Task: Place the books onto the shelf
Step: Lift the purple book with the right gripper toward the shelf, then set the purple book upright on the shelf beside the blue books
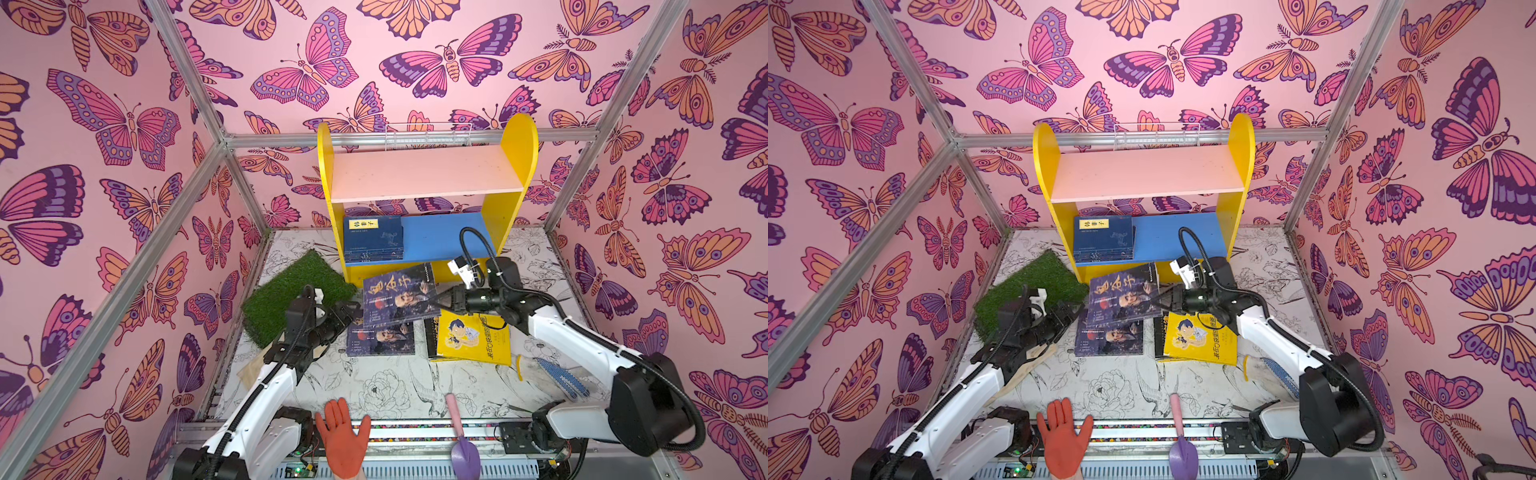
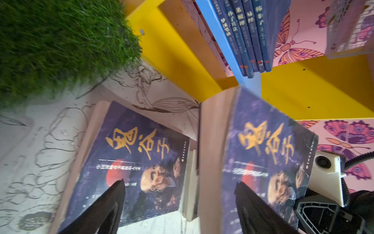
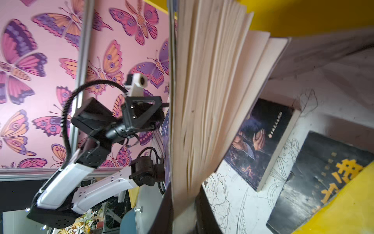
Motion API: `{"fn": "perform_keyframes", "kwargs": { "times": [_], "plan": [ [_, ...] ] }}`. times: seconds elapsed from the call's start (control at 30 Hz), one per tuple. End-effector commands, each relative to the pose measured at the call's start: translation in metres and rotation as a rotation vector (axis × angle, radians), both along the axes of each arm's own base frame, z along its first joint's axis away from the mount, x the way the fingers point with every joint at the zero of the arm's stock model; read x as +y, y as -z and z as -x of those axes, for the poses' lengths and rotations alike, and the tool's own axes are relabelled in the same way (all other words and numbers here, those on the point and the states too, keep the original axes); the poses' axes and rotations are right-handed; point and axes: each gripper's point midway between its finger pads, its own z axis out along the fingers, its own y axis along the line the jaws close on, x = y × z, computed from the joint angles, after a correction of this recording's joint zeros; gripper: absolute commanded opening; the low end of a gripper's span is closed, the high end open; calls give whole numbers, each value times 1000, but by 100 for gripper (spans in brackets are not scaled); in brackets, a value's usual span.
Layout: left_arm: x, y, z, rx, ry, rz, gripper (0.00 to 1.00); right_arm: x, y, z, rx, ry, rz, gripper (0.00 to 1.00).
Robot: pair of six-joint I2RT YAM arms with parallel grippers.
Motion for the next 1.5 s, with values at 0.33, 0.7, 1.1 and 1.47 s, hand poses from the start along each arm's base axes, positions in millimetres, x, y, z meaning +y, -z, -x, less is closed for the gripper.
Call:
{"fn": "perform_keyframes", "kwargs": {
  "times": [0.33,0.7,1.1,1.47],
  "plan": [
    [-52,-65,-3,-238,245,189,79,7,-45,2,-100,-77,-121,0],
    [-13,-29,-12,-132,-7,129,79,-14,-50,-26,-124,81,-132,0],
    [-34,-52,-7,-227,125,174,82,-6,-53,-19,-125,29,-159,0],
    [-60,-72,-7,-311,235,219,40,17,-44,-12,-93,-8,-164,0]
  ]
}}
